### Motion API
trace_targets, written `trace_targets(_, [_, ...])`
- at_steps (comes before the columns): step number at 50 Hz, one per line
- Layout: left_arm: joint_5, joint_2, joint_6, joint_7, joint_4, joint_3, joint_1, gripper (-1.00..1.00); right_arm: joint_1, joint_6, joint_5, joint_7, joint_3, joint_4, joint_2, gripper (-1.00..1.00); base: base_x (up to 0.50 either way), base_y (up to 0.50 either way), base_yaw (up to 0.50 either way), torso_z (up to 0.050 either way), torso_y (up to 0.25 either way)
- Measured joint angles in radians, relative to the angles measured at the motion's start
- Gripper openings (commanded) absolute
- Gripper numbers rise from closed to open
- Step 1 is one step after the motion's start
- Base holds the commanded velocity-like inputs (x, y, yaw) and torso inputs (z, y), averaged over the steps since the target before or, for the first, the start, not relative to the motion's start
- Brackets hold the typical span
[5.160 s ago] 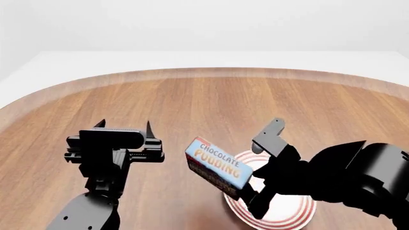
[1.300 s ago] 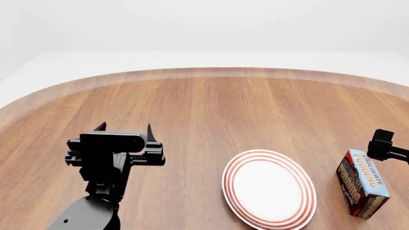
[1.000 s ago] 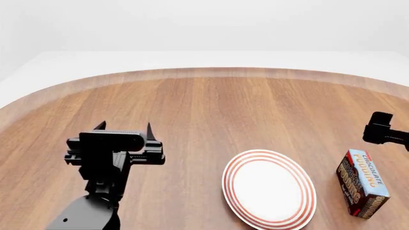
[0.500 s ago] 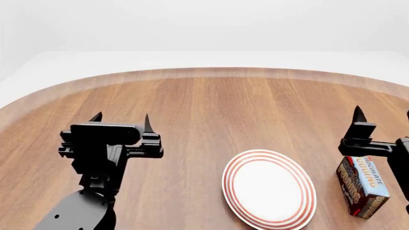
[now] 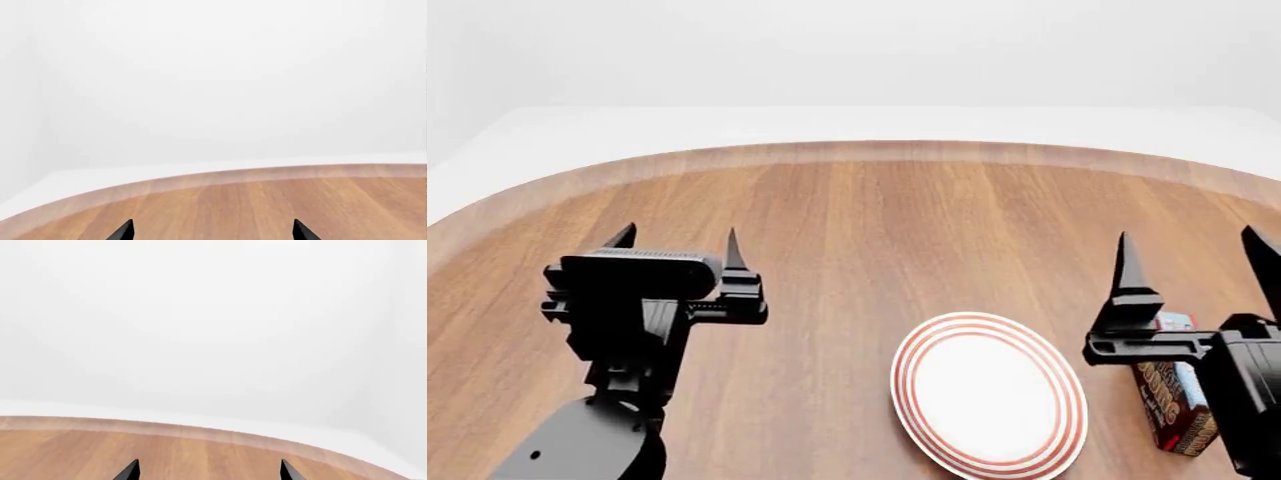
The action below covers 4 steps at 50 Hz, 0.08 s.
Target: Put the chocolate pudding to the right of the plate.
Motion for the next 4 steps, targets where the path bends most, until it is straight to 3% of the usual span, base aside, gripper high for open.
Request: trace_targets(4, [-0.002, -0.001, 0.000, -0.002, 0.007, 0.001, 0.001, 1.00, 0.016, 0.010, -0.028, 0.007, -0.018, -0.019, -0.009, 1.00, 0.00, 0.00, 0.00, 0.000, 0.000])
